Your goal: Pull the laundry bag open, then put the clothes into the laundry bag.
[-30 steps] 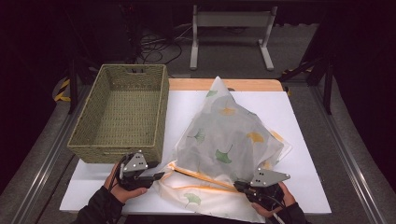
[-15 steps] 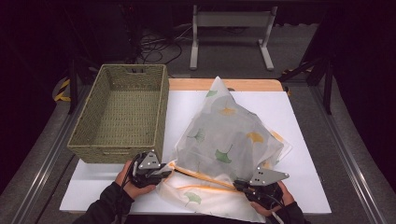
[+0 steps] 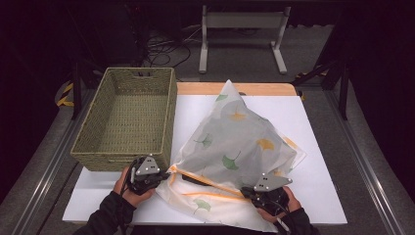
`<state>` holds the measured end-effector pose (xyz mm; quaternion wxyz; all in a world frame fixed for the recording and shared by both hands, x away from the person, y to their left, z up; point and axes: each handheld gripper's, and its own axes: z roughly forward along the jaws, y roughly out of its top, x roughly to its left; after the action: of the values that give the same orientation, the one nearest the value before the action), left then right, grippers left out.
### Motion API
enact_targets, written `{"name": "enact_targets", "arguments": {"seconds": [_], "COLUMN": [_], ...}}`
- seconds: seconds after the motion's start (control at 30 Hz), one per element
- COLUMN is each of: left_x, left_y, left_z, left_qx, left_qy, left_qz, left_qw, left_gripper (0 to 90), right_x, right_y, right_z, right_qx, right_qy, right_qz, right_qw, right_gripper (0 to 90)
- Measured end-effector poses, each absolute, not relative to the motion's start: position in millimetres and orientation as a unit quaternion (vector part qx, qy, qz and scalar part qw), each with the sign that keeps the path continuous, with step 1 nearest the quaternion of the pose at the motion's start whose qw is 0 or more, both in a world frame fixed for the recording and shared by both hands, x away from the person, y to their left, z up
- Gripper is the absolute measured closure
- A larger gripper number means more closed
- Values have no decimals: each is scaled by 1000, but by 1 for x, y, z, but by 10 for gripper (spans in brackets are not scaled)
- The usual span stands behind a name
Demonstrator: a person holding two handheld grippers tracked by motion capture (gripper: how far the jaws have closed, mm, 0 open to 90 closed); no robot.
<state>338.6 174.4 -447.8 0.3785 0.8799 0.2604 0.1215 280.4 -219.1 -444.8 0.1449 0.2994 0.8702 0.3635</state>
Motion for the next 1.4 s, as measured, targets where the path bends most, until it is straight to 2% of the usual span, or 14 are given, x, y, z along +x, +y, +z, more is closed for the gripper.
{"name": "enact_targets", "arguments": {"seconds": [0.47,1.07,1.4], "left_x": [331,326,325], "left_y": [184,180,175], "left_z": [-446,-445,-445], "left_qx": [872,870,874], "left_qy": [263,251,242], "left_qz": [124,115,118], "left_qw": [393,408,406], "left_gripper": [884,884,883], "right_x": [286,272,273], "right_y": [-213,-206,-194], "right_z": [-444,-423,-414], "right_qx": [290,272,267], "right_qy": [872,851,842], "right_qz": [366,421,440], "right_qw": [146,156,161], "right_gripper": [892,775,764]}}
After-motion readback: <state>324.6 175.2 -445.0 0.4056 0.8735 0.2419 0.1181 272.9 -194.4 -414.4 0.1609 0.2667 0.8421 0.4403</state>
